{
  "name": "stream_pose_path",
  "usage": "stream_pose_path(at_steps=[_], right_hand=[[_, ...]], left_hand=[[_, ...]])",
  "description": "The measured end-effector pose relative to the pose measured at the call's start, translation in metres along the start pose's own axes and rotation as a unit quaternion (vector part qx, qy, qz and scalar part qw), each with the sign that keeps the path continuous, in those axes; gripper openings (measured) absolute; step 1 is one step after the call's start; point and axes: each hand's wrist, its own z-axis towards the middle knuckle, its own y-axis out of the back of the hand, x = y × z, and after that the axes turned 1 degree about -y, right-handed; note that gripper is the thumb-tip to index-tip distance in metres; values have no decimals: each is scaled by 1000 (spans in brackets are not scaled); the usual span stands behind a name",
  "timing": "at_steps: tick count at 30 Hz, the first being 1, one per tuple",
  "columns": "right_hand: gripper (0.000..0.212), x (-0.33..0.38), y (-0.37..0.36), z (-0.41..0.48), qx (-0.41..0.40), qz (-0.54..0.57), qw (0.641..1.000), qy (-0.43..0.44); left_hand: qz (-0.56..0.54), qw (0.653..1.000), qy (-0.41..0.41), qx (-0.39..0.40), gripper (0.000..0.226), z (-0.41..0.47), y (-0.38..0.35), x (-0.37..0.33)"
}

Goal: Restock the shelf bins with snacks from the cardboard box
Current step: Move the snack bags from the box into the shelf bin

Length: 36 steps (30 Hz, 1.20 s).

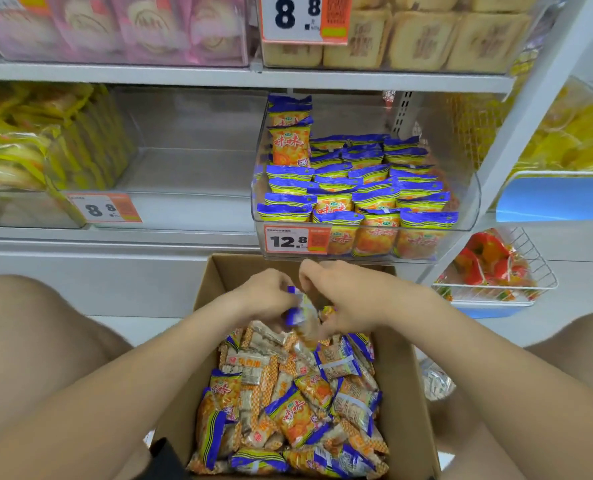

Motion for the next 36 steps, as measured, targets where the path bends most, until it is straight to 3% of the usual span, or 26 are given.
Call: stream_pose_path(at_steps=[3, 6, 9, 11, 14, 18, 20, 22, 25, 27, 30, 31, 33, 36], right_hand=[[77, 7, 11, -12, -71, 66, 995, 25], [60, 7, 30, -23, -143, 191, 971, 19], [55, 3, 54, -37, -153, 376, 913, -34], [56, 1, 61, -42, -177, 460, 868, -52], [58, 3, 63, -43, -196, 538, 818, -53], [57, 8, 59, -38, -202, 589, 780, -57], [64, 9, 57, -34, -241, 632, 734, -68], [76, 12, 55, -28, -291, 686, 662, -78], [58, 20, 53, -19, -339, 751, 564, -58], [45, 22, 53, -15, -350, 742, 571, -40], [34, 19, 59, -6, -400, 635, 660, -39], [31, 15, 63, -1, -429, 583, 688, -50], [30, 7, 73, 9, -486, 472, 733, -54], [31, -4, 86, 27, -514, 334, 788, -57]], left_hand=[[-114, 993, 14, 26, 25, -35, 18, -37], [-72, 997, -24, -32, 33, -58, 43, -55], [-44, 979, -130, -149, 40, -70, 59, -68], [-109, 962, -195, -158, 24, -77, 62, -78], [-169, 958, -203, -115, 14, -81, 65, -82], [-269, 922, -198, -197, 16, -75, 67, -82], [-328, 902, -189, -208, 19, -73, 69, -83], [-332, 909, -184, -170, 25, -73, 70, -83], [-233, 938, -208, -148, 31, -73, 72, -82], [-135, 944, -227, -198, 24, -71, 74, -79], [132, 903, -207, -353, 24, -58, 82, -66], [168, 886, -200, -383, 25, -54, 84, -64], [172, 879, -187, -404, 31, -50, 88, -60], [217, 896, -127, -367, 42, -41, 94, -56]])
